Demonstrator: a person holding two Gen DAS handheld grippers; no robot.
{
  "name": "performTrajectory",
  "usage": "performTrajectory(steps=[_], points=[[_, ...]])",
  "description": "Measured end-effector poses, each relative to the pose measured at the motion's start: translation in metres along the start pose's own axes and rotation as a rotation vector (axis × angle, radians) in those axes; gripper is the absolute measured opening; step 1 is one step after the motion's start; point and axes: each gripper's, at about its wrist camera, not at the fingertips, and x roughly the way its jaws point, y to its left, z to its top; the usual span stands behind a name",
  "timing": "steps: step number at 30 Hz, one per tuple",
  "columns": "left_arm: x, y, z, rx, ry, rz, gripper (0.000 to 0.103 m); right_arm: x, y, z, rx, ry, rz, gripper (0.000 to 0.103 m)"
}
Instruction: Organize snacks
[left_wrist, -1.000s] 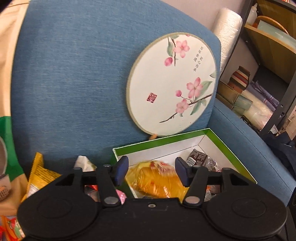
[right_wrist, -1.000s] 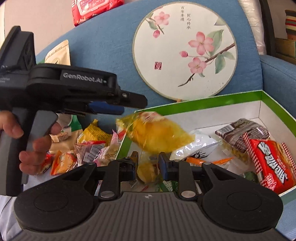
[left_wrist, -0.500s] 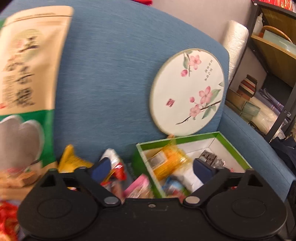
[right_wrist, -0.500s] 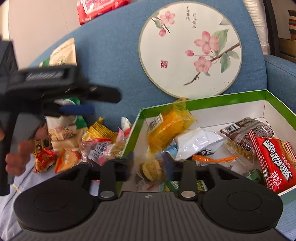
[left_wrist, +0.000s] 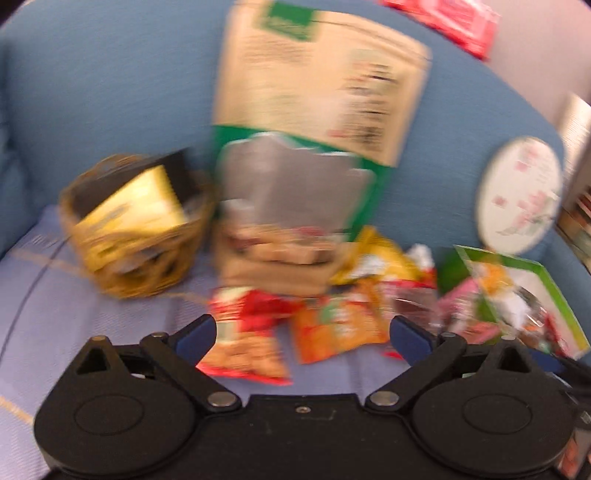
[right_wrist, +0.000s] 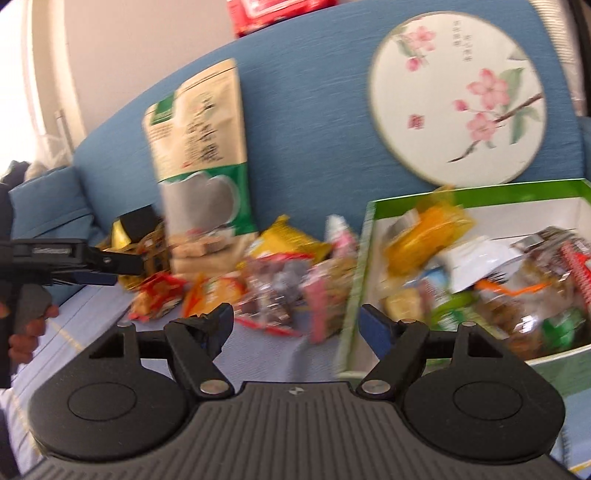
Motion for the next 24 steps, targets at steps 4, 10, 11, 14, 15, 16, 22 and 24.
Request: performTrajectory(steps=[4, 10, 11, 14, 15, 16, 22, 24], points=[[0.013, 0.02, 0.004, 0.004, -0.021, 0.069, 0.103, 0.001, 0.016, -0.004, -0.015, -0.008, -0.06, 0.103], [0.053, 0.043, 0.005, -0.095, 0.058, 0.063, 0.103, -0.012, 0.022, -0.007, -0.064, -0.102, 0.029, 0.103], [0.056, 0.047, 0.003, -0.119, 0.073, 0.05, 0.103, -0.012, 0.025, -0.007, -0.077, -0.104, 0.051, 0.103], [0.052, 0.042, -0.007, -0.102, 0.086, 0.021, 0.08, -0.011, 0.034, -0.008, -0.1, -0.088, 0.123, 0.103], [0.049, 0.035, -0.011, -0.061, 0.102, 0.015, 0.077, -0.009, 0.037, -0.009, -0.107, -0.072, 0.143, 0.103], [0.044, 0.027, -0.016, -0.033, 0.124, -0.007, 0.077, -0.008, 0.041, -0.011, -0.116, -0.056, 0.163, 0.103], [0.013, -0.017, -0.051, 0.038, 0.208, -0.18, 0.081, 0.006, 0.062, -0.026, -0.141, 0.074, 0.235, 0.103], [-0.001, -0.016, -0.052, 0.011, 0.178, -0.201, 0.098, 0.012, 0.066, -0.034, -0.131, 0.126, 0.245, 0.103]])
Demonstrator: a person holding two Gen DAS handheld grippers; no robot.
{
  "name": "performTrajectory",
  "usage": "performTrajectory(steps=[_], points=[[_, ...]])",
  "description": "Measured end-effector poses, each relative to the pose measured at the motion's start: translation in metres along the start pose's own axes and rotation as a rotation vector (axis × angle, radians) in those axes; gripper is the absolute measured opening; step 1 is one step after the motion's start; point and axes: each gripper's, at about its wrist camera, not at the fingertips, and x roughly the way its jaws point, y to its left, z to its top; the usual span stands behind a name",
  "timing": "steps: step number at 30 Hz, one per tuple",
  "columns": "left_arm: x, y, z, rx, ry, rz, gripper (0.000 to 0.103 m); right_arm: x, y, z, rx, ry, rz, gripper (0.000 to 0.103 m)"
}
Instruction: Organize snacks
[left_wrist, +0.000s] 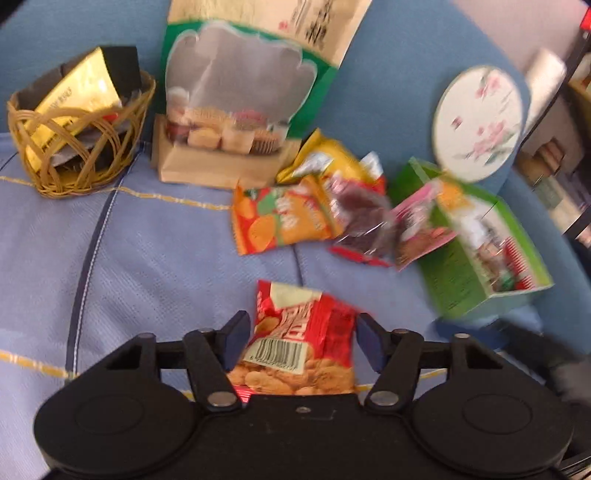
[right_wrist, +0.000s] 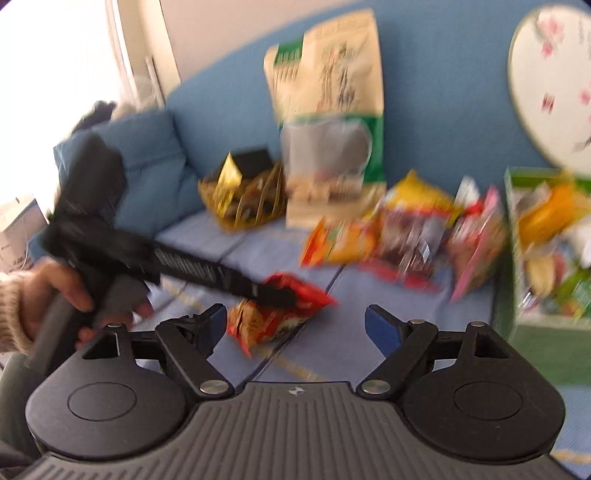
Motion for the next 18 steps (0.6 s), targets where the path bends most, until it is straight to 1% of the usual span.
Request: performTrajectory(steps=[1, 2, 3, 4, 6, 8, 10, 11, 12, 13, 14, 15, 18], points=[[-0.006, 0.002, 0.001, -0.013, -0.011, -0.006, 0.101, 0.005, 0.002, -0.003, 0.009, 0.016, 0.007, 0.103], [-0.01, 0.005, 0.002, -0.027, -0.016, -0.008, 0.101, 0.008, 0.005, -0.006, 0.022, 0.031, 0.011, 0.103], [-0.011, 0.01, 0.003, -0.04, -0.01, -0.008, 0.1, 0.013, 0.006, -0.009, 0.048, 0.04, 0.017, 0.103], [-0.003, 0.01, 0.008, -0.053, 0.002, -0.002, 0.099, 0.019, 0.006, -0.012, 0.083, 0.045, 0.023, 0.103], [0.001, 0.017, 0.008, -0.084, 0.02, 0.002, 0.094, 0.029, 0.006, -0.015, 0.175, 0.057, 0.041, 0.103], [0.008, 0.024, 0.008, -0.122, 0.042, -0.027, 0.091, 0.038, 0.006, -0.018, 0.241, 0.07, 0.067, 0.103], [0.014, 0.03, 0.005, -0.16, 0.048, -0.055, 0.091, 0.044, 0.006, -0.019, 0.26, 0.066, 0.053, 0.103], [0.016, 0.031, 0.004, -0.169, 0.05, -0.069, 0.088, 0.045, 0.006, -0.019, 0.261, 0.062, 0.044, 0.101], [0.017, 0.032, 0.003, -0.172, 0.052, -0.083, 0.081, 0.046, 0.006, -0.02, 0.262, 0.06, 0.038, 0.095], [0.017, 0.032, 0.003, -0.175, 0.053, -0.094, 0.077, 0.047, 0.005, -0.02, 0.264, 0.059, 0.036, 0.091], [0.017, 0.031, 0.003, -0.183, 0.061, -0.111, 0.068, 0.047, 0.004, -0.02, 0.271, 0.058, 0.043, 0.09], [0.015, 0.031, 0.004, -0.19, 0.07, -0.124, 0.064, 0.047, 0.003, -0.02, 0.276, 0.058, 0.05, 0.089], [0.013, 0.029, 0.004, -0.174, 0.086, -0.143, 0.064, 0.047, 0.004, -0.017, 0.254, 0.066, 0.055, 0.079]])
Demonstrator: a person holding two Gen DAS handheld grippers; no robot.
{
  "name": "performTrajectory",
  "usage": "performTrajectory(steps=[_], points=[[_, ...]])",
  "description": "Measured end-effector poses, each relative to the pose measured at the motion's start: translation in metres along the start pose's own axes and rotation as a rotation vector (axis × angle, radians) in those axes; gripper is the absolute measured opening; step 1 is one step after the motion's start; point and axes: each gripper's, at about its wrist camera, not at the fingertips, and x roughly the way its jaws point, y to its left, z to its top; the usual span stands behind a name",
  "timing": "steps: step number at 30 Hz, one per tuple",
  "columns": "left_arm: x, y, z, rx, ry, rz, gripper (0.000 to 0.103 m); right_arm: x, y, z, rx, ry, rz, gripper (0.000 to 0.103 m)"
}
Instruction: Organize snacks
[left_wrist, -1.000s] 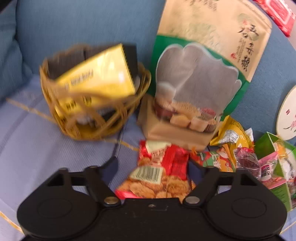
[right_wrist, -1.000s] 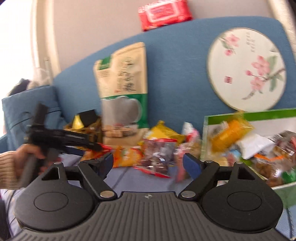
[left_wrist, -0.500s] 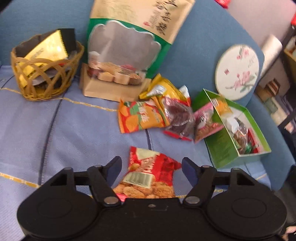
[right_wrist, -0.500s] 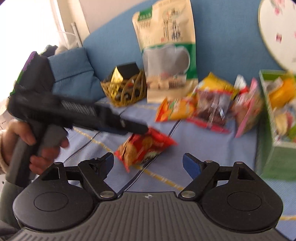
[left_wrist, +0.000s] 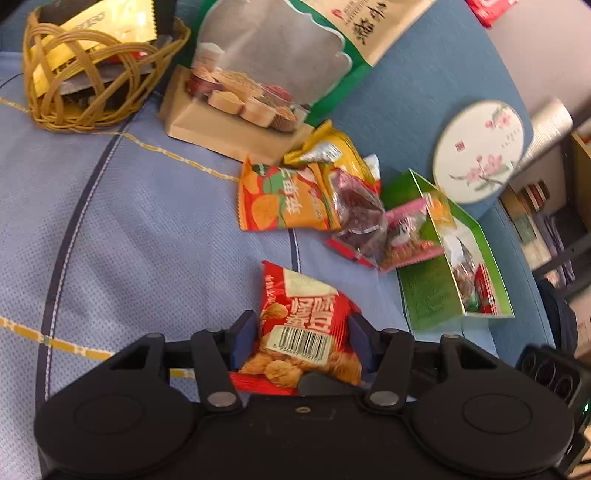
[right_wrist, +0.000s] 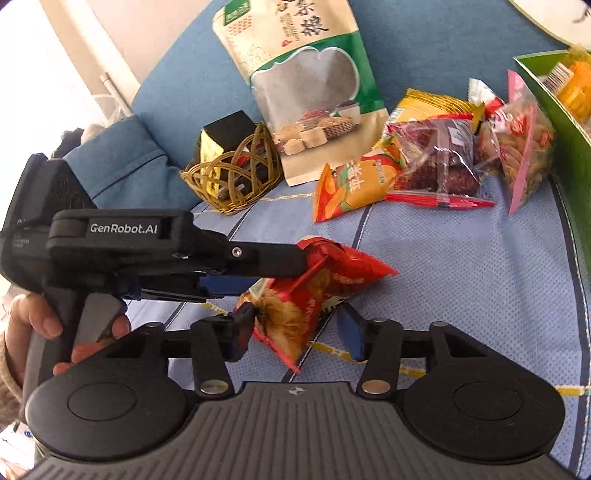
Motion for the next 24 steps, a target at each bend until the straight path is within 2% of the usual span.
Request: performTrajectory(steps=[2, 3, 6, 9, 14, 19, 24], points=[[0.001, 0.002, -0.001, -0.012, 0.004, -0.003, 0.066, 0.003, 0.0, 0.0, -0.005, 0.008, 0.003, 0.071], [0.001, 0.004, -0.002, -0.021, 0.005, -0.005, 0.063, 0.004, 0.0, -0.001, -0.003, 0.015, 0.012, 0.065], [-0.001, -0.001, -0.003, -0.03, -0.001, -0.011, 0.054, 0.004, 0.005, 0.0, -0.034, 0.024, -0.002, 0.059], [-0.01, -0.021, 0.001, 0.02, -0.036, -0.028, 0.053, -0.006, 0.008, 0.008, -0.056, 0.013, -0.008, 0.059], [-0.016, -0.07, 0.025, 0.131, -0.093, -0.095, 0.053, -0.047, 0.005, 0.029, -0.117, -0.125, -0.021, 0.058], [0.008, -0.121, 0.045, 0.23, -0.103, -0.158, 0.053, -0.088, -0.018, 0.049, -0.123, -0.239, -0.083, 0.058], [0.046, -0.159, 0.057, 0.267, -0.072, -0.223, 0.053, -0.12, -0.045, 0.063, -0.126, -0.287, -0.186, 0.058]])
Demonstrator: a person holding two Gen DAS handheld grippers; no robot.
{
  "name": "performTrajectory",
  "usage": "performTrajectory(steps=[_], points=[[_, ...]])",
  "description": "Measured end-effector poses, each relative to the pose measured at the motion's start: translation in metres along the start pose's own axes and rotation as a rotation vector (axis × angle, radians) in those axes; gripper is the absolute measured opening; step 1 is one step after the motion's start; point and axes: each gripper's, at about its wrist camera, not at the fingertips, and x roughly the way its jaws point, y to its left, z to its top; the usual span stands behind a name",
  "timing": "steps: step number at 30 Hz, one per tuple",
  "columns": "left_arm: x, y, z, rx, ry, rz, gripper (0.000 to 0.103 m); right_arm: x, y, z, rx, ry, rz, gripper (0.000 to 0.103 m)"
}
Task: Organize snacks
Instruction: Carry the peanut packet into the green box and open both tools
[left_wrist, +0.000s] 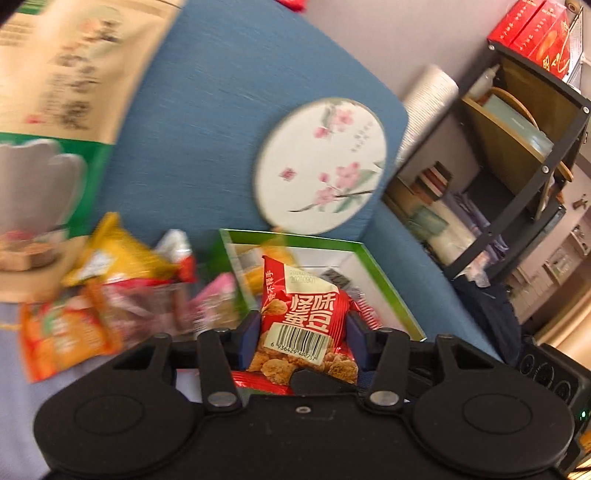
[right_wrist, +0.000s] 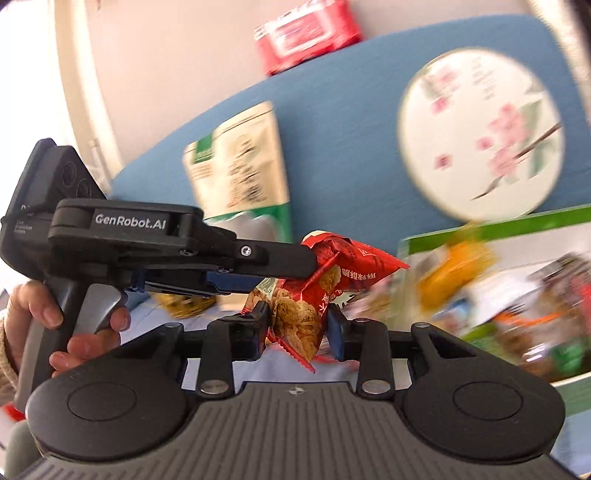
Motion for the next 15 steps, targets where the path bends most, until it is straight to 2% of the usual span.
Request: performTrajectory(steps=[6, 12, 15], points=[[0.047, -0.014, 0.004, 0.023, 0.036, -0.056, 0.053, -0.012, -0.035, 0.009, 0.016, 0.015, -0.1, 0.059], [0.076, -0.012, -0.001, 0.014, 0.079, -0.053, 0.054, -0.009, -0.058, 0.01, 0.045, 0.075, -0.146, 0.059], [0.082, -0.013, -0.003, 0.041, 0.073, -0.027, 0.052, -0.005, -0.061, 0.009, 0.036, 0.104, -0.171, 0.059]])
